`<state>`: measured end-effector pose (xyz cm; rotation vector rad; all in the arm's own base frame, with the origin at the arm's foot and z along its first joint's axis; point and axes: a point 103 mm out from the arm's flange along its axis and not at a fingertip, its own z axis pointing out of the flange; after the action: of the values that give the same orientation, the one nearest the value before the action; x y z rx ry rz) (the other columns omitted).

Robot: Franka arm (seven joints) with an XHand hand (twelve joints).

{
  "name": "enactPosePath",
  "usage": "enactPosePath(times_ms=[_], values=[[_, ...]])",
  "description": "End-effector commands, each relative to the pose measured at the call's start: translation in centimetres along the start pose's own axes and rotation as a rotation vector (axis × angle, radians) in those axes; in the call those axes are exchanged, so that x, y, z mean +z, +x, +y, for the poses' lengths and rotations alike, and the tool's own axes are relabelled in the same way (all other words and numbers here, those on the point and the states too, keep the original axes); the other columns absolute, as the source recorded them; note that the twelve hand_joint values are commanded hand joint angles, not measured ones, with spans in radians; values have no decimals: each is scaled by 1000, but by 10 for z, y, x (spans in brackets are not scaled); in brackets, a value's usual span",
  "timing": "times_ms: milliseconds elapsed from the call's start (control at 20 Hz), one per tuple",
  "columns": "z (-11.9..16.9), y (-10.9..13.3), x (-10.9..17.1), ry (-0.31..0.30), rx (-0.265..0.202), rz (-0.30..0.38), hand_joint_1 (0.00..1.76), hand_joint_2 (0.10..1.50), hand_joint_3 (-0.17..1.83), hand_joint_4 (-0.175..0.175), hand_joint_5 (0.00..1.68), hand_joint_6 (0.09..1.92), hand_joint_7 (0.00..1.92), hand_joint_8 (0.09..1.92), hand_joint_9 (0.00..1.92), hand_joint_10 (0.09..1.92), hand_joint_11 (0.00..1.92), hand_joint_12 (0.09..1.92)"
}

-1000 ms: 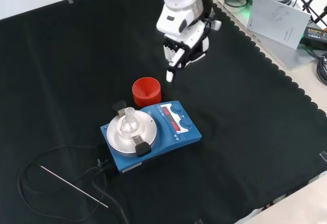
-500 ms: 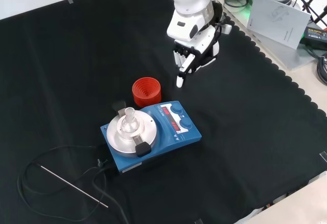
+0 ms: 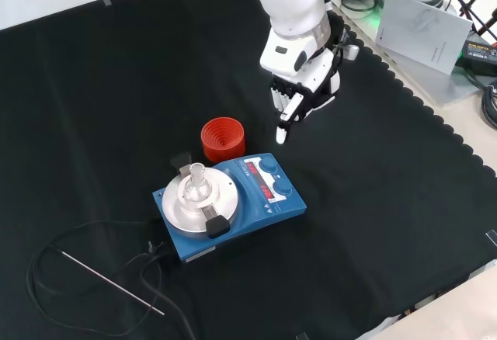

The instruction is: Turn on the heater.

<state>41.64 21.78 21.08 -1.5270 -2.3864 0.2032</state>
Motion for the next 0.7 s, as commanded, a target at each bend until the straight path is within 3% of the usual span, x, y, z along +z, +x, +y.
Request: enactPosePath(times_ms=[50, 700], values=[[0, 4, 5, 13, 5, 2, 1617, 177, 1585, -60, 35, 640, 1265, 1429, 1329, 1228, 1261, 1090], [-11, -6, 23, 78, 49, 12, 1624, 165, 1632, -59, 45, 605, 1273, 1474, 1323, 1279, 1261, 1140]])
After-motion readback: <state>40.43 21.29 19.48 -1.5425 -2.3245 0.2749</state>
